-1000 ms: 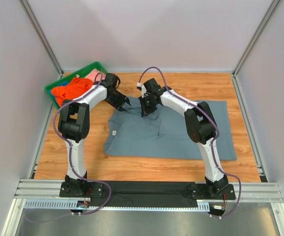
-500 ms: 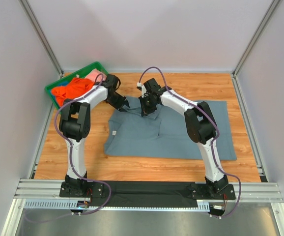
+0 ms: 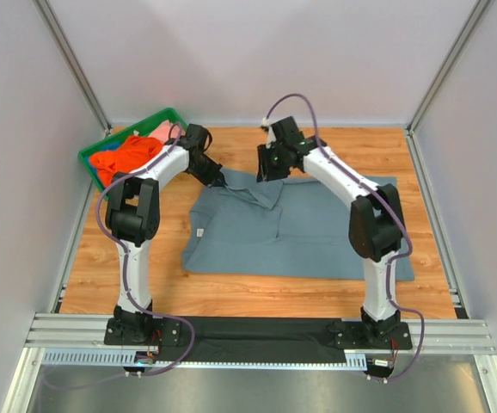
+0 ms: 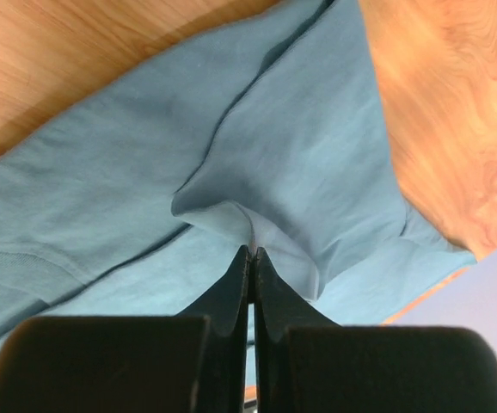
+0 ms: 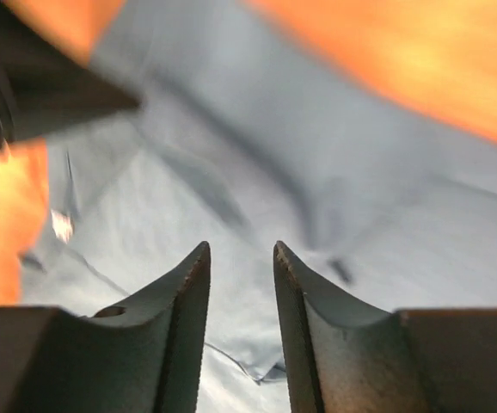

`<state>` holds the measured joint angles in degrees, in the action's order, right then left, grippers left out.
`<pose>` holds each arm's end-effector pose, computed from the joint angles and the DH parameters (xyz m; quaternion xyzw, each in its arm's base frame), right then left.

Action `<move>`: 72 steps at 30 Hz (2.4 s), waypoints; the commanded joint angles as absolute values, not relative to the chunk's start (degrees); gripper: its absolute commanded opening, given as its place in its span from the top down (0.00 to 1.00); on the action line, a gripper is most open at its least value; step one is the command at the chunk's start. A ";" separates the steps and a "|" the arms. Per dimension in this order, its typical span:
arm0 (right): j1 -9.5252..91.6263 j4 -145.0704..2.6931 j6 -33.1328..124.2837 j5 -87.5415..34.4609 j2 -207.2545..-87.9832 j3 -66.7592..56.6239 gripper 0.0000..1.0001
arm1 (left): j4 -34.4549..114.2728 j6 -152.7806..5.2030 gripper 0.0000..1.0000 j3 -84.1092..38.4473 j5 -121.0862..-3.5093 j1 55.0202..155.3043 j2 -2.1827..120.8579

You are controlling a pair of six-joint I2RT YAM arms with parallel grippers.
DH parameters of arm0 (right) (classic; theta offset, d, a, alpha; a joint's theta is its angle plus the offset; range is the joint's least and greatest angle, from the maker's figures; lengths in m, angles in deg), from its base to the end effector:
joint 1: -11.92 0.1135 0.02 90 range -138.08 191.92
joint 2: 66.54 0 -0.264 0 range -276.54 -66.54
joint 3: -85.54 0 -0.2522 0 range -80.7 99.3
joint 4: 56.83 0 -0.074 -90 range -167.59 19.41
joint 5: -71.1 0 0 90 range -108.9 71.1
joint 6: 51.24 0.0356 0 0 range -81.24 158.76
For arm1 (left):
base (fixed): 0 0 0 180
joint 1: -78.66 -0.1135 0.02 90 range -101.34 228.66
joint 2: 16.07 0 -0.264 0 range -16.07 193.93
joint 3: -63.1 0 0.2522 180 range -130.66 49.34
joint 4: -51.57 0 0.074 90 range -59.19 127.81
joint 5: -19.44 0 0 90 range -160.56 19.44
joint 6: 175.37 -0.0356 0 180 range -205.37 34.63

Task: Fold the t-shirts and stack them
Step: Fold the tshirt

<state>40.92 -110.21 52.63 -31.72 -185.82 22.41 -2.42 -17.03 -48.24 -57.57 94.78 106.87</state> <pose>0.4004 0.2310 0.2433 -0.1576 0.9372 0.2061 0.2331 0.4354 -0.1342 0.1854 -0.4059 0.8825 -0.2230 0.0812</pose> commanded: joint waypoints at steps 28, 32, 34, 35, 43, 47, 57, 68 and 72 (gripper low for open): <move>-0.46 -134.14 81.65 1.49 -206.90 52.09 0.59 | -8.34 -24.55 1.00 -55.16 -52.98 94.57 103.73; -1.96 -133.61 82.00 1.75 -209.44 54.12 0.59 | -8.16 -24.46 1.00 -54.90 -52.63 94.57 104.25; -2.75 -132.74 82.18 1.75 -209.89 54.47 0.59 | -8.16 -24.64 1.00 -54.73 -52.72 94.57 104.43; -2.93 -132.30 82.18 1.67 -210.06 54.56 0.59 | -8.16 -24.64 1.00 -54.46 -52.72 94.57 104.43; -3.63 -130.80 82.35 1.84 -211.91 54.30 0.59 | -7.63 -24.72 1.00 -54.81 -52.89 94.57 104.87; -3.63 -129.92 82.35 1.93 -212.79 54.39 0.59 | -7.72 -24.99 1.00 -54.90 -52.89 94.57 105.04; -3.72 -129.57 82.44 1.93 -213.40 54.30 0.66 | -7.72 -25.16 1.00 -55.34 -52.98 94.57 105.04; -4.34 -125.09 77.18 -0.17 -206.64 50.44 1.00 | -12.73 -26.30 1.00 -58.76 -54.12 94.57 104.08; -4.34 -121.66 72.70 -3.24 -202.69 46.40 1.00 | -16.06 -27.45 1.00 -59.38 -54.91 94.48 103.03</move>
